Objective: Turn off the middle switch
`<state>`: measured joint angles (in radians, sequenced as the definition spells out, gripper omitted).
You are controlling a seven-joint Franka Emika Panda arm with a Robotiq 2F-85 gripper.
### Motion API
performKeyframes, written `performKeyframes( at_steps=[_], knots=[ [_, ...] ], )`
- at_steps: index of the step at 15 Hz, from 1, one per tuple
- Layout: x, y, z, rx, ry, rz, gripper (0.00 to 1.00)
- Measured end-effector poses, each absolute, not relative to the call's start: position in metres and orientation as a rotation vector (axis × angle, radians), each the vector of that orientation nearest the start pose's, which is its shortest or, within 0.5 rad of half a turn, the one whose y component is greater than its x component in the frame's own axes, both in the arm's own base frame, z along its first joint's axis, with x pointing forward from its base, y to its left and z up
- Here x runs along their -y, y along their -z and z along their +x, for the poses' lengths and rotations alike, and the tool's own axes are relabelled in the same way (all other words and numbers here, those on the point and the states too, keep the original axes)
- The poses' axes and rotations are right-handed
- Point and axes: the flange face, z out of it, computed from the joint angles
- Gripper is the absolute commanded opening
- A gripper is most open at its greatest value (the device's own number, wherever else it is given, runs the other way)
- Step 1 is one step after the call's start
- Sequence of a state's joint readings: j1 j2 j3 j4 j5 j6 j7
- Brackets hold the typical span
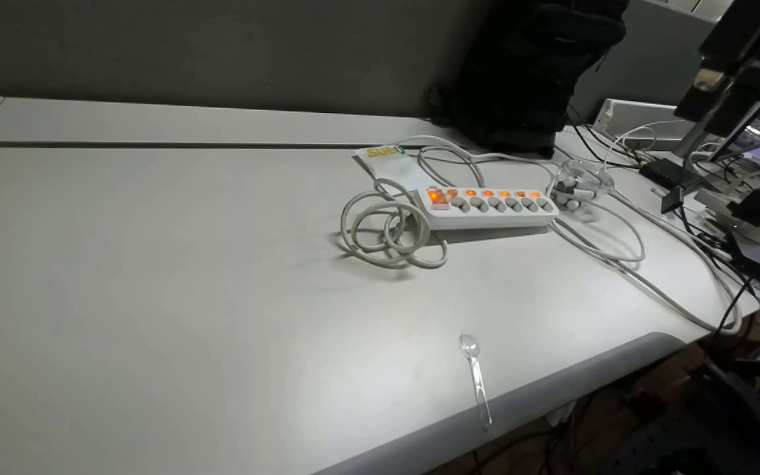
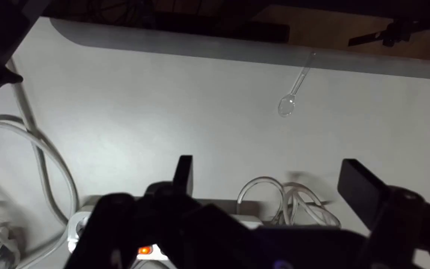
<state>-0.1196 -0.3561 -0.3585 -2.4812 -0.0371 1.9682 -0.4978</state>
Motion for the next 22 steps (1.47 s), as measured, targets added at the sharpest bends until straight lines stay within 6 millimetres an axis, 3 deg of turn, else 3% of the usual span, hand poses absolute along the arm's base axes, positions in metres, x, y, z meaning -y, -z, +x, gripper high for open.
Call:
performKeyframes(
  at_steps=[5, 6, 8, 13, 17, 18, 20, 22],
  knots=[
    [0.189, -0.403, 0.398, 0.121, 0.128, -3.084, 1.00],
    [0.189, -0.403, 0.406, 0.126, 0.179, -3.103, 0.75],
    [0.190, -0.399, 0.421, 0.133, 0.251, -3.130, 0.69],
    [0.196, -0.379, 0.457, 0.091, 0.247, -3.109, 0.33],
    [0.212, -0.364, 0.480, 0.082, 0.210, -3.121, 0.05],
    [0.217, -0.361, 0.485, 0.078, 0.202, -3.126, 0.23],
    [0.225, -0.356, 0.493, 0.069, 0.179, -3.128, 0.09],
    [0.229, -0.353, 0.497, 0.063, 0.169, -3.129, 0.05]
  ],
)
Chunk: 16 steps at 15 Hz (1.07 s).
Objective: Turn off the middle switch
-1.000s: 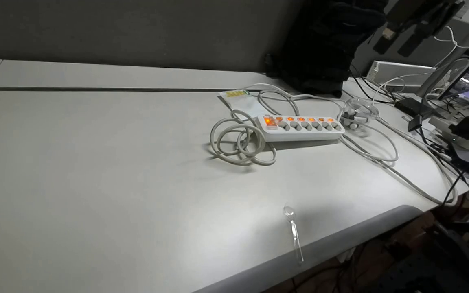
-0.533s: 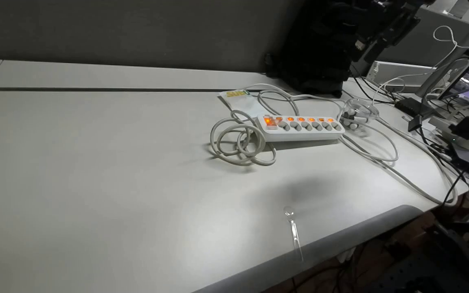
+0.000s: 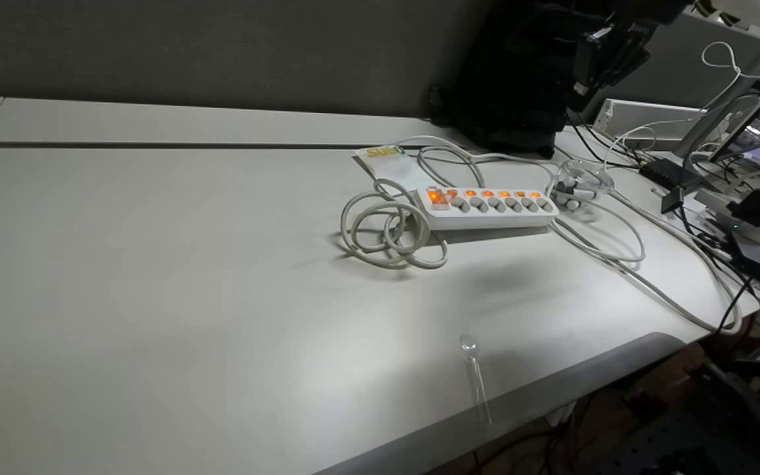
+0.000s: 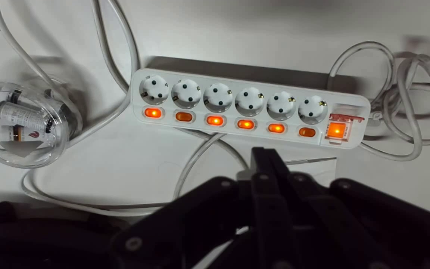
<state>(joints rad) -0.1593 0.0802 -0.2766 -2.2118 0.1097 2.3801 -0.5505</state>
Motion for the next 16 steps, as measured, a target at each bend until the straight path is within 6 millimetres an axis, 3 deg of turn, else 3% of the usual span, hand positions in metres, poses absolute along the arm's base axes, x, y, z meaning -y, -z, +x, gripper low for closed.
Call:
performKeyframes(
  at_steps=[8, 16],
  knots=[
    [0.223, -0.344, 0.502, 0.083, 0.164, -3.129, 0.00],
    [0.227, -0.290, 0.524, 0.092, 0.193, -3.169, 0.00]
  ],
)
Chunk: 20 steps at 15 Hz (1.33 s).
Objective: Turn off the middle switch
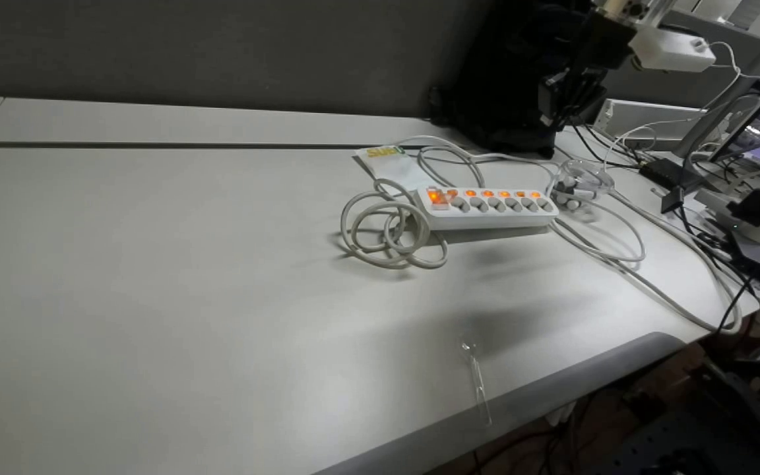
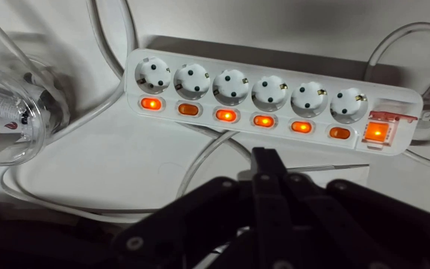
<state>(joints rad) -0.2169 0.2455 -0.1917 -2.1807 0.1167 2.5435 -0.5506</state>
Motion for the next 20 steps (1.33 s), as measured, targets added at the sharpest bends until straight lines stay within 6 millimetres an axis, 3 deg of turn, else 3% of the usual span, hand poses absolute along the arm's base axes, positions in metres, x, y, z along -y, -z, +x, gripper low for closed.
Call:
performKeyframes(
  at_steps=[9, 20],
  knots=[
    [0.240, -0.236, 0.548, 0.067, 0.127, -3.143, 0.00],
    [0.219, -0.182, 0.557, 0.144, 0.013, -3.109, 0.00]
  ],
)
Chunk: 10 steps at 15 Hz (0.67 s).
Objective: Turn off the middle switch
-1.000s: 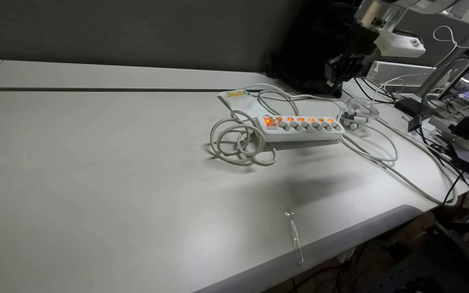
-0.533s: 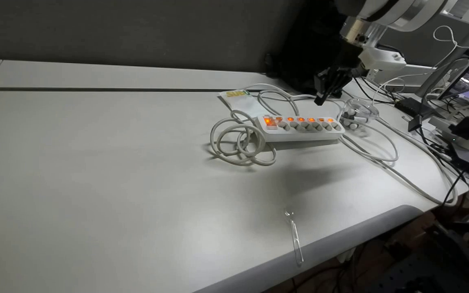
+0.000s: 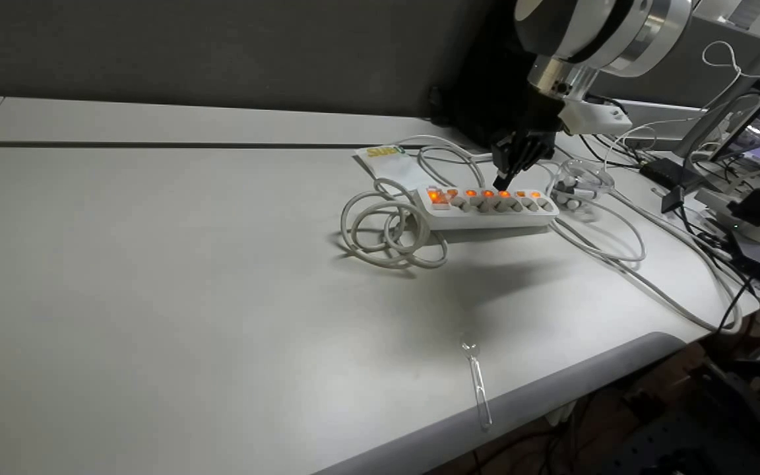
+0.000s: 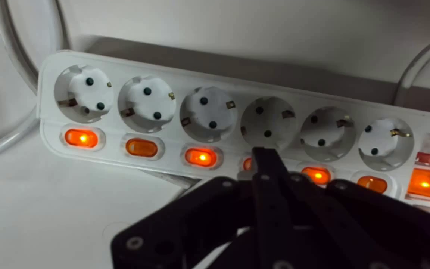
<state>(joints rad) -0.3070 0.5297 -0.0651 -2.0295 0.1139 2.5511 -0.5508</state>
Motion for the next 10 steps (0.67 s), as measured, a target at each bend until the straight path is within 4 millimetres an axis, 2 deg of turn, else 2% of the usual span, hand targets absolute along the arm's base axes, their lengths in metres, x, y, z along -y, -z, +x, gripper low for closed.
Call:
performKeyframes(
  at_steps=[10],
  knots=[
    [0.211, -0.165, 0.565, 0.172, -0.007, -3.097, 0.00]
  ],
)
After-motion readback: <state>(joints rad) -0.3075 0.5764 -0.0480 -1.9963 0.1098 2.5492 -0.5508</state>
